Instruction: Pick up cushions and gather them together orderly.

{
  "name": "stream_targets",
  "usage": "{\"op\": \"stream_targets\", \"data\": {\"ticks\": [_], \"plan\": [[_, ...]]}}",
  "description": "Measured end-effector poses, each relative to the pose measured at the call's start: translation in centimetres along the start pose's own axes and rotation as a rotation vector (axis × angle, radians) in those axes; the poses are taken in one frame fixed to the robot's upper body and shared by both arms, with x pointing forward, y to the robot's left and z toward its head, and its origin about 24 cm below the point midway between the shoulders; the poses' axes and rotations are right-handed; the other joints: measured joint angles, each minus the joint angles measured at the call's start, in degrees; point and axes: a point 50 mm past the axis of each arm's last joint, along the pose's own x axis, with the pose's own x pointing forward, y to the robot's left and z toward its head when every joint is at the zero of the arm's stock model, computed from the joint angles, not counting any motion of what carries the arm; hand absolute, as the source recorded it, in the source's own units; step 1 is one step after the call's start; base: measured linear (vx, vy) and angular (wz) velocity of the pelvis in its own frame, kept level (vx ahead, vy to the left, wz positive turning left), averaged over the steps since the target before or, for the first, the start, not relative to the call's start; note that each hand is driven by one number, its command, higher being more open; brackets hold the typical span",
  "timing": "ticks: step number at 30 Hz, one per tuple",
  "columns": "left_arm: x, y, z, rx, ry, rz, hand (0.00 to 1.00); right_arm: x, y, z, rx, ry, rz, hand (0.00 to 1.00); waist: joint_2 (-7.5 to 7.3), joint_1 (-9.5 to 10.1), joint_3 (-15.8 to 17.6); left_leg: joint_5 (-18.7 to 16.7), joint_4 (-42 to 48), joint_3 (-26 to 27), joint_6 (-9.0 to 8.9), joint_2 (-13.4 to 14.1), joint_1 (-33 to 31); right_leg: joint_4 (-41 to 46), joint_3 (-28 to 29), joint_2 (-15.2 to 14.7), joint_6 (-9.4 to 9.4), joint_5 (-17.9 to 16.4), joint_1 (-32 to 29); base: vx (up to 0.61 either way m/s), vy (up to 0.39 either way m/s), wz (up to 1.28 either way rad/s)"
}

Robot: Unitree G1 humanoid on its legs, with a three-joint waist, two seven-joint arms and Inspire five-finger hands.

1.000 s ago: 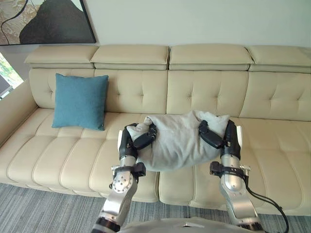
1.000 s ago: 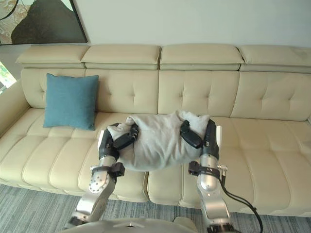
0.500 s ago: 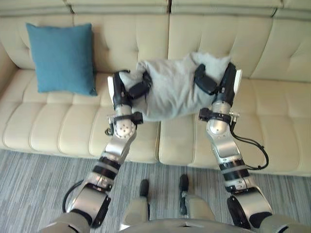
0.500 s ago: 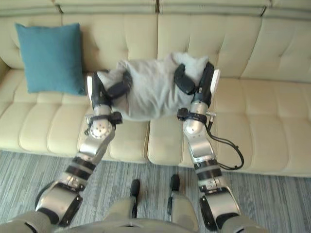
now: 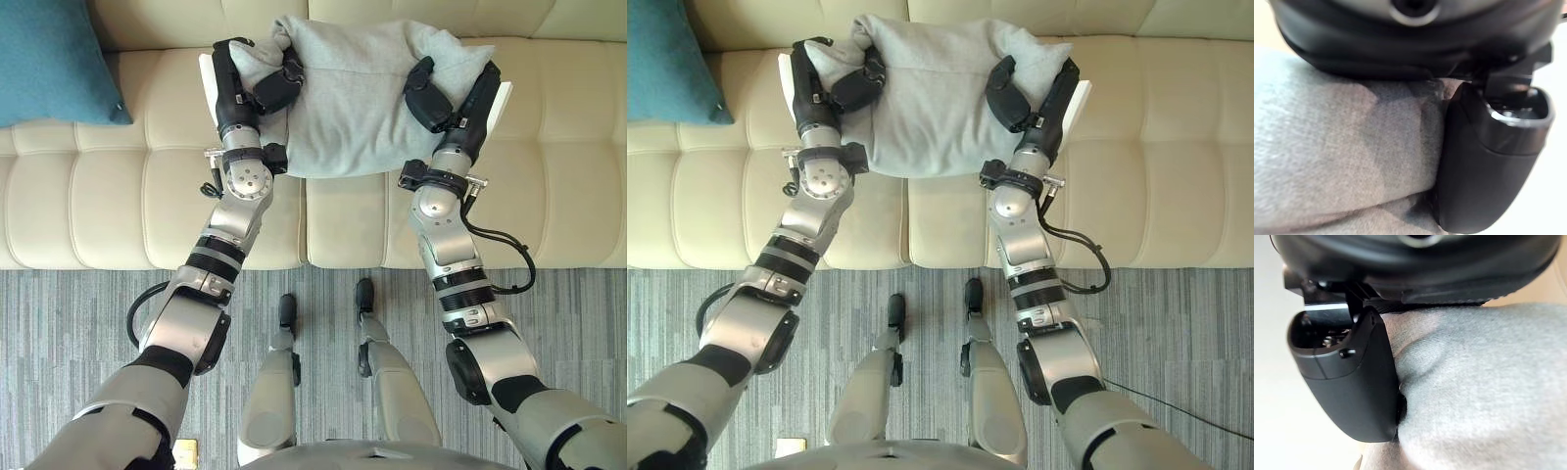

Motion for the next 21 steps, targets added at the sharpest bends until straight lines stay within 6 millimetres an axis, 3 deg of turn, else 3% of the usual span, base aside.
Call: {"op": "stream_targets", "data": {"ticks": [3,4,13,21], "plan": [[0.4,0.0,-0.1,0.009,0.011,0.002,0.0,0.0,0.1,-0.2,0.009,0.018,-0.006,0.0,-0.01,-0.26,1.2,0.3,-0.3,0.3,0.0,0.1,-1.4,-2.4,0.3,0.2,-0.02,1.5,-0.6,0.01,0.006,-0.06],[0.5,0.1,-0.2,0.008,0.019,0.009,1.0,-0.1,0.2,-0.3,0.013,0.021,-0.005,1.0,-0.06,-0.29,1.5,0.3,-0.4,0.3,0.0,0.1,-1.5,-2.8,0.4,0.2,-0.06,1.7,-0.6,0.03,0.011,-0.07],[3.2,0.6,3.2,-0.043,-0.056,0.079,1.0,1.0,0.8,2.0,0.109,-0.048,-0.034,1.0,-1.26,-0.07,3.3,0.7,-0.5,0.2,-0.25,0.0,-3.6,-7.9,0.9,0.2,0.0,4.9,-0.6,0.01,0.023,-0.01],[6.6,2.6,9.5,-0.053,-0.212,0.151,1.0,5.9,0.3,6.8,0.132,-0.161,-0.071,1.0,-1.73,0.06,5.3,2.5,-2.4,0.1,-0.56,0.0,-4.9,-8.7,0.8,0.3,-0.14,6.3,-2.2,0.01,0.008,0.01]]}}
